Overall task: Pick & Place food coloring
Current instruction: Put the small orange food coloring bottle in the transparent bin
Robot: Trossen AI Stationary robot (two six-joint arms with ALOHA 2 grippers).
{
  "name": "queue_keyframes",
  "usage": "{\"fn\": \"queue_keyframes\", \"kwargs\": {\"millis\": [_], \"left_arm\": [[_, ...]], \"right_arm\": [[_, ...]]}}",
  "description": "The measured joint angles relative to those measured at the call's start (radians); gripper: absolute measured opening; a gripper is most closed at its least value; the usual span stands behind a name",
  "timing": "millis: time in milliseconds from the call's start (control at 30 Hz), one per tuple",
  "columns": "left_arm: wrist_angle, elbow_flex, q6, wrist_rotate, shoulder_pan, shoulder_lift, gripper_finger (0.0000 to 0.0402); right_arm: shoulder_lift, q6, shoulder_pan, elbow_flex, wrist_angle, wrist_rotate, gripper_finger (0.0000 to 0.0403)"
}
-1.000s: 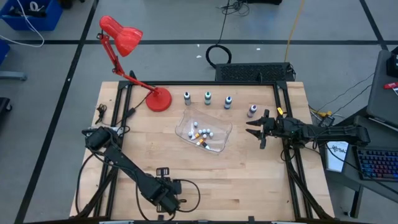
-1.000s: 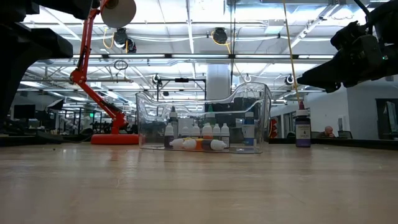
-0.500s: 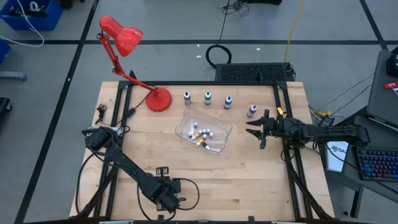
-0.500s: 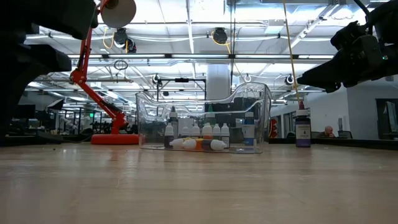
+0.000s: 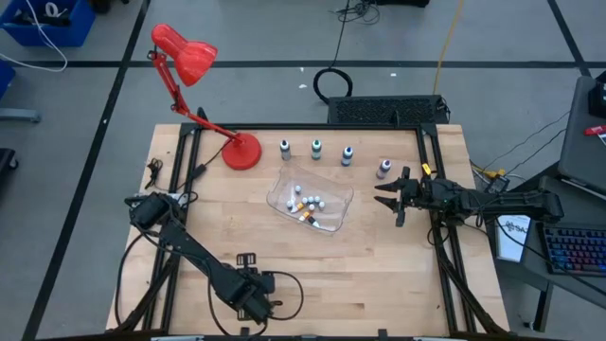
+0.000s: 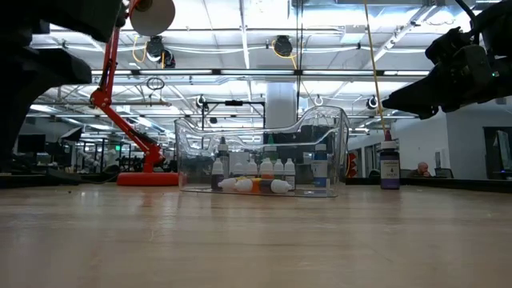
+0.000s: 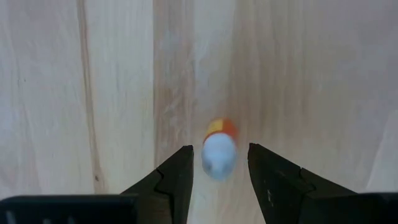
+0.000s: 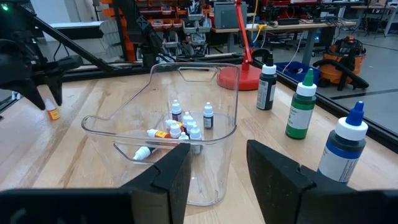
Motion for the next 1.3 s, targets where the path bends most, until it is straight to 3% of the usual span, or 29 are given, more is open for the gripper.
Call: {"fn": "queue_keyframes", "kwargs": {"millis": [800,1167,1300], "left_arm": [[0.002,0.015,-0.006,-0.009,0.000,0.000,0.0152],[0.003,0.016,-0.001,-0.008,0.007,-0.001,0.0051],[-0.023,0.036,0.013,-0.008,0.033,0.001,0.0051]], "right_arm": [[0.000,0.000,0.000,0.000,0.000,0.000,0.0144],[0.000,0.000,0.000,0.000,0.000,0.000,0.0144],[0.000,0.000,0.000,0.000,0.000,0.000,0.0144]]}}
